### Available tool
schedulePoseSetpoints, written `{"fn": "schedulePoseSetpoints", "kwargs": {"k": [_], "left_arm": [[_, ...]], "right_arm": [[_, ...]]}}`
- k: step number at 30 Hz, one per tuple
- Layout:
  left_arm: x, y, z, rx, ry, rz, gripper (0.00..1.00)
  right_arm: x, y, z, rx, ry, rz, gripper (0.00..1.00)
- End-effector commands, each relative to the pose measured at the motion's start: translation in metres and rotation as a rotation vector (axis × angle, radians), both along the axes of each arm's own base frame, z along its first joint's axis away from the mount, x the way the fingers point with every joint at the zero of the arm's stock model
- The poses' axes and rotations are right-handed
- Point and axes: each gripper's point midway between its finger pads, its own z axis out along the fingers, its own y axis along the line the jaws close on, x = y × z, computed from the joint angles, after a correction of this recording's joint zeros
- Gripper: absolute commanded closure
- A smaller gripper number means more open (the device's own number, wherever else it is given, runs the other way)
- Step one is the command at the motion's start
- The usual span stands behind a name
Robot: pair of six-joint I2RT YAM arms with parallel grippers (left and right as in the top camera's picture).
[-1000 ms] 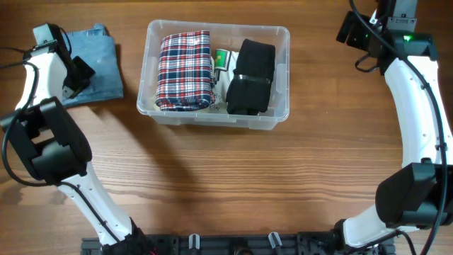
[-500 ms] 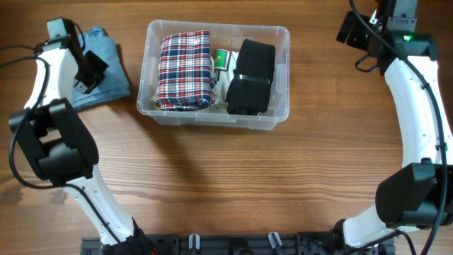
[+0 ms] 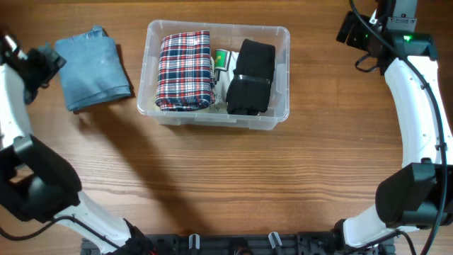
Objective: Pack container
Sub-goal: 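Grasp the blue denim cloth's edge with the left gripper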
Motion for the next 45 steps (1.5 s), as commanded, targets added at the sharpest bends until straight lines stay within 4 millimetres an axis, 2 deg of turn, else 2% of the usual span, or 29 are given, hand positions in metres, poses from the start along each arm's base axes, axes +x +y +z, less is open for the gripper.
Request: {"fn": "schedulePoseSetpoints", "kwargs": {"k": [1, 4, 9, 12, 18, 24, 31, 38, 45], "left_arm": [[-0.001, -0.003, -0.028, -0.177, -0.056, -0.158, 0.0], [-0.003, -0.002, -0.043, -0.319, -0.111, -0.181, 0.0], [-0.003, -0.006, -0.07, -0.442, -0.13, -0.202, 0.0], [0.0, -0.004, -0.079, -0.432, -0.136, -0.22, 0.0], [0.018, 0.01, -0.084, -0.367, -0.201, -0.24, 0.01], [0.026, 0.018, -0.112, -0.359, -0.207, -0.242, 0.01], [0.038, 0.025, -0.114, -0.313, -0.251, -0.257, 0.02], [0.045, 0.001, -0.141, -0.376, -0.226, -0.293, 0.0], [0.057, -0.031, -0.156, -0.403, -0.203, -0.352, 0.0]], "right_arm": [[0.001, 0.001, -0.009, 0.015, 0.017, -0.009, 0.0], [0.001, 0.001, -0.009, 0.015, 0.017, -0.008, 0.0], [0.001, 0.001, -0.009, 0.015, 0.017, -0.008, 0.0], [0.001, 0.001, -0.009, 0.015, 0.017, -0.009, 0.0], [0.001, 0.001, -0.009, 0.015, 0.017, -0.009, 0.0], [0.001, 0.001, -0.009, 0.015, 0.017, -0.008, 0.0], [0.001, 0.001, -0.009, 0.015, 0.017, -0.008, 0.0], [0.001, 0.001, -0.009, 0.015, 0.017, -0.009, 0.0], [0.001, 0.001, -0.009, 0.015, 0.017, -0.008, 0.0]]}}
